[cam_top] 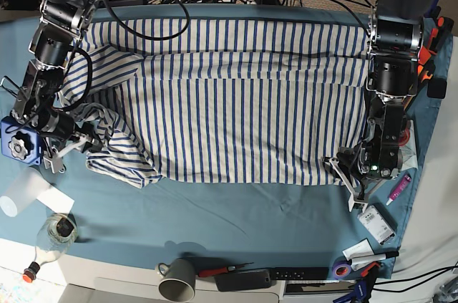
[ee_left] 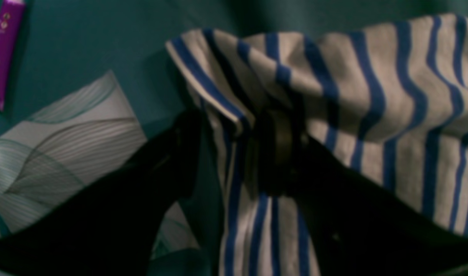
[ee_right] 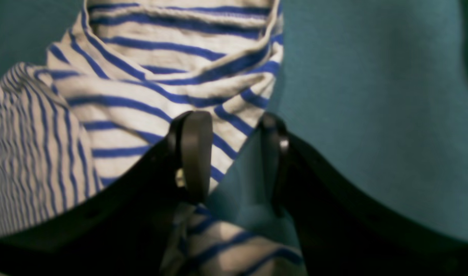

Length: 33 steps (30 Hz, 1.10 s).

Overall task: Fold the T-shirt properly
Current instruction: 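Lift the side edges and fold them inward toward the shirt's middle, then drag the folded sides toward the collar edge with both grippers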

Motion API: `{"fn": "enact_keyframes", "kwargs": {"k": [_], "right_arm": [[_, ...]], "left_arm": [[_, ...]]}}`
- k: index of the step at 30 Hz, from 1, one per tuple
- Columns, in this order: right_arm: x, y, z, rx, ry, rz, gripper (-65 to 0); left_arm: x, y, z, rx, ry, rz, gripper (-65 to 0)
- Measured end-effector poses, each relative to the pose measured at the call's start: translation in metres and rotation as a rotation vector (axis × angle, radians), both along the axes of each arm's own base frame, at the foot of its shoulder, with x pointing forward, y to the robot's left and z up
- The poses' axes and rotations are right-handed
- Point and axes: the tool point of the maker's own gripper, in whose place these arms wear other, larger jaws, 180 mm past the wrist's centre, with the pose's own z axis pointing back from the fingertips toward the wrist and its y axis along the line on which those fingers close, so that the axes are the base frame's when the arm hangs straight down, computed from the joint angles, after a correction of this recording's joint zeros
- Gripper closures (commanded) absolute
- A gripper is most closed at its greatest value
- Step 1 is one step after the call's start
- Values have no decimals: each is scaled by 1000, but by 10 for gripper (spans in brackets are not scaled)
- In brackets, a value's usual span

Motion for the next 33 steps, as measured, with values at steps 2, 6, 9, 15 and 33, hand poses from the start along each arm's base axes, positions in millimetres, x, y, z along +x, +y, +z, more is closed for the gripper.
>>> {"fn": "enact_keyframes", "kwargs": {"k": [2,6,9,15,33], "right_arm": [[3,4,0,7,-15,-2,-175],[3,7,-2,12,-11,2,0],[4,7,0,5,-7,5,0],[22,10,23,-10,-75,68,0],[35,13,85,-80,-186,200,0]], "left_arm": [[0,0,0,0,0,0,-270],[0,0,0,-1,0,0,-246],[0,-4,0,-15,1,-7,-132],[-1,-8,-1,-23,8,-17,0],[-4,-31,24,-92,53,-54,0]]}}
